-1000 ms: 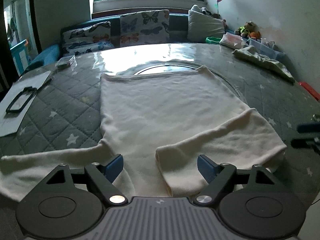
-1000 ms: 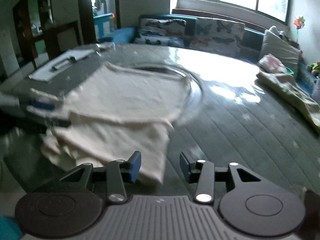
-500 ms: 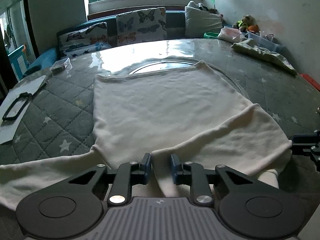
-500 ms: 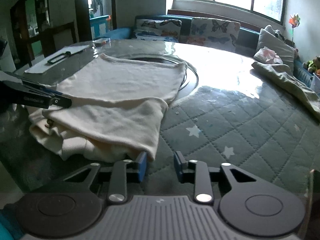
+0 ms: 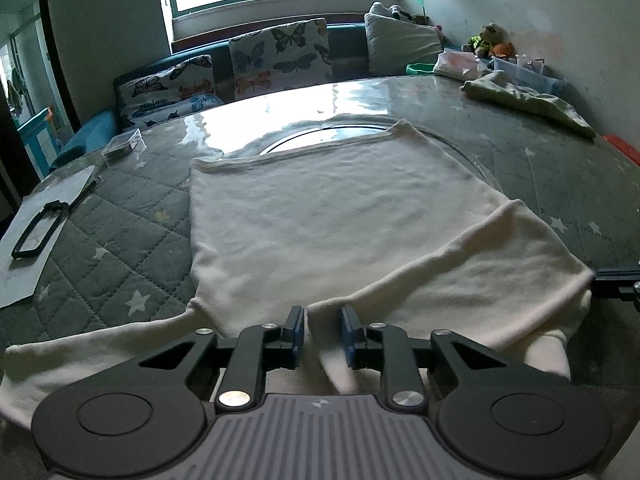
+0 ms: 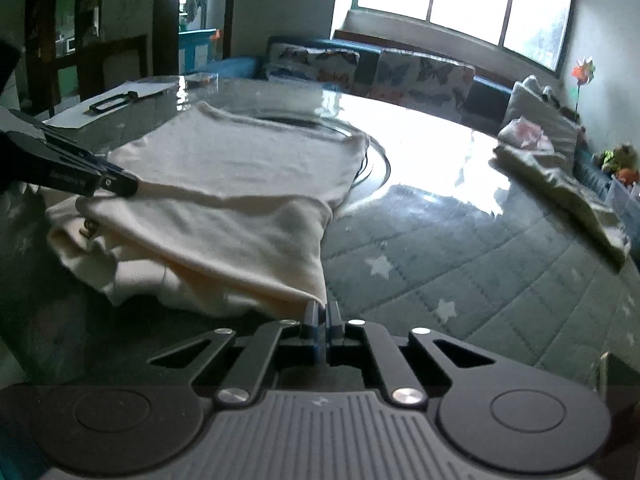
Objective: Fold clothes
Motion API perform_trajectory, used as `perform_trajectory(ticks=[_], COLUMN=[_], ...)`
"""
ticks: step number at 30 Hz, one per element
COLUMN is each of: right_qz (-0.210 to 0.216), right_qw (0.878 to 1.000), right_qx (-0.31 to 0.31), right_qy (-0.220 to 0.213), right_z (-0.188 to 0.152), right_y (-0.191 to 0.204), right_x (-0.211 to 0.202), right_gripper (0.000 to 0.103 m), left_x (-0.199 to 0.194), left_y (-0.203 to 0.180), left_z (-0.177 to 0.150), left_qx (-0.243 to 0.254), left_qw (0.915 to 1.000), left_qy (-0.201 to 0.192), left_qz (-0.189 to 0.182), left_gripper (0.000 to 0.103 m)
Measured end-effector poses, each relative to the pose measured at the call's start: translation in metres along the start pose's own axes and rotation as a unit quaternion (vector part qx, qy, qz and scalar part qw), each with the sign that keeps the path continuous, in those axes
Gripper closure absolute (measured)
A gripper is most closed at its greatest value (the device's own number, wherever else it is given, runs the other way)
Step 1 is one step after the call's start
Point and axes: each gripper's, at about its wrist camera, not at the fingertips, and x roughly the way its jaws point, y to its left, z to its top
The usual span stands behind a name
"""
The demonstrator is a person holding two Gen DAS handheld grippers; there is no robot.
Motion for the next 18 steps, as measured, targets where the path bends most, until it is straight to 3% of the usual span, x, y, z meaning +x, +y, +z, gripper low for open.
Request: perform_trajectory(ticks=[10,18], right_qz=[0.037,0.055], right_qw=[0.999,0.998], right_qx=[0.017,0.021], right_qy=[-0.035,-0.023], right_z=[0.039,0.058], right_y=[-0.011,0.002], right_x=[-0.004,0.055], right_gripper=[0.097,0.097], left_x=[-0.015,0.002], left_y=[-0.005,-0.001], left_z=[0.007,-0.001], left_qx=[0.002,-0.006], left_qw=[0.9997,1.0], left_qy=[-0.024,0.003], left_qz=[-0.006,-0.005], left_gripper=[0.077,0.075])
